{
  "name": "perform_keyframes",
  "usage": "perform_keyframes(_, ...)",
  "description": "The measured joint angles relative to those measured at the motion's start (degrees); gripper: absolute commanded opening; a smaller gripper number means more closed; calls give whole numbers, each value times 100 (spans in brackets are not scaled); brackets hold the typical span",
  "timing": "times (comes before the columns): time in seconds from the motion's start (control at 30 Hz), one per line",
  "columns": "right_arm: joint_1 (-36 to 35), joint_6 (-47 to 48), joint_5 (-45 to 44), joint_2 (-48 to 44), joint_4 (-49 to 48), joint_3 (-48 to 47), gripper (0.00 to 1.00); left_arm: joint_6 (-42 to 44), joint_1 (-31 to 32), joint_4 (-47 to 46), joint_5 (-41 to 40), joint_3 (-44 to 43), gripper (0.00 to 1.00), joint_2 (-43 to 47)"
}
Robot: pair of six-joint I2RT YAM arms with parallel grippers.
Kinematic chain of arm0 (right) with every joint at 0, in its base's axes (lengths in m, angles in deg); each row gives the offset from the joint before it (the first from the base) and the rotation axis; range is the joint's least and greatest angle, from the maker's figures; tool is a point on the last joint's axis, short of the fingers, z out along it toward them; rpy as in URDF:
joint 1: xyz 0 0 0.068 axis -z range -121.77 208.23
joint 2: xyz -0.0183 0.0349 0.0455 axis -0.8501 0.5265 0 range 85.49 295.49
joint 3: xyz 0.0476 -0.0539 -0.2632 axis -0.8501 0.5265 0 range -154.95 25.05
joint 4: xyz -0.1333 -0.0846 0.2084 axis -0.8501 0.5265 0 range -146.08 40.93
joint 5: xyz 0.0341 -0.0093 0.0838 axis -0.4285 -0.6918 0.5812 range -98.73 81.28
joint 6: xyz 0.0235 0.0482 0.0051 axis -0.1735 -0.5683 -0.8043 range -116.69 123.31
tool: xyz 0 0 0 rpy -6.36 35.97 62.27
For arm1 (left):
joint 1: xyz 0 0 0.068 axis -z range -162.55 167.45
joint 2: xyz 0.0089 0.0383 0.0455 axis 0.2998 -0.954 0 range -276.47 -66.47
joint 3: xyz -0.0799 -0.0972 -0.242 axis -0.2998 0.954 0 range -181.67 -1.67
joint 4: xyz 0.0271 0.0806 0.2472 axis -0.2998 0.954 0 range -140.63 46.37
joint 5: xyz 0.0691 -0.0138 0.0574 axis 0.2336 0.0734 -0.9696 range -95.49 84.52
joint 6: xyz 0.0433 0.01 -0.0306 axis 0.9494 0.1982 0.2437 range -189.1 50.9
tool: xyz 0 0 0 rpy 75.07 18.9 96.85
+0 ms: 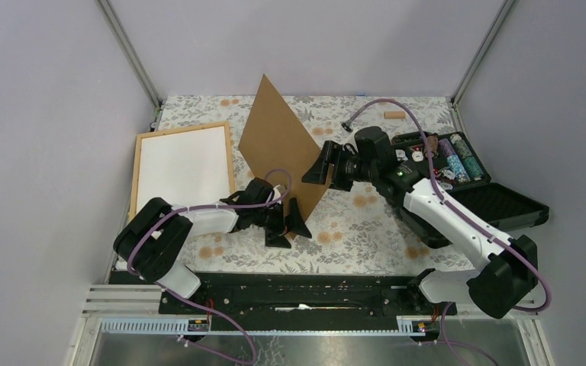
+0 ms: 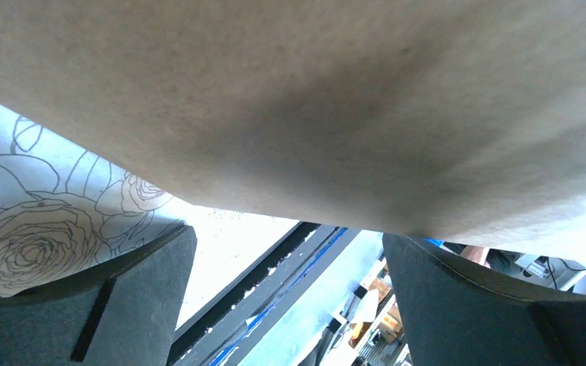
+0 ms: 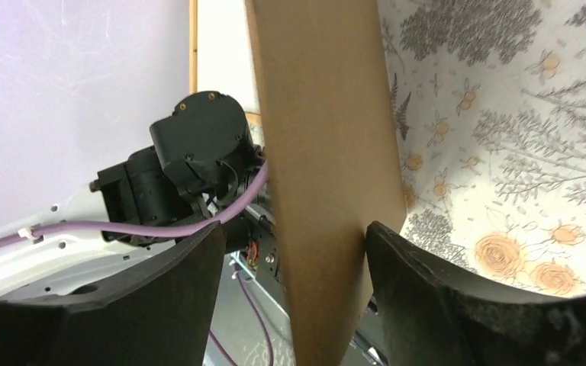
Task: Put the photo into the frame
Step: Pick up the photo frame item at the center of the board, then move the photo frame to the center of the board.
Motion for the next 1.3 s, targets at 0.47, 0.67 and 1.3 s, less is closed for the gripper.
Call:
perform_keyframes(0.47, -17, 922, -1056, 184, 629, -496, 0, 409, 22, 627, -680, -13, 98, 474)
perform_keyframes(0.67, -24, 1137, -1329, 127, 577, -428, 0, 793, -26, 1609, -1506, -144, 98, 1213)
perform_keyframes(1.3, -44, 1692, -2256, -1635, 975, 424, 0, 1685, -2769, 2479, -3012, -2870, 98, -758)
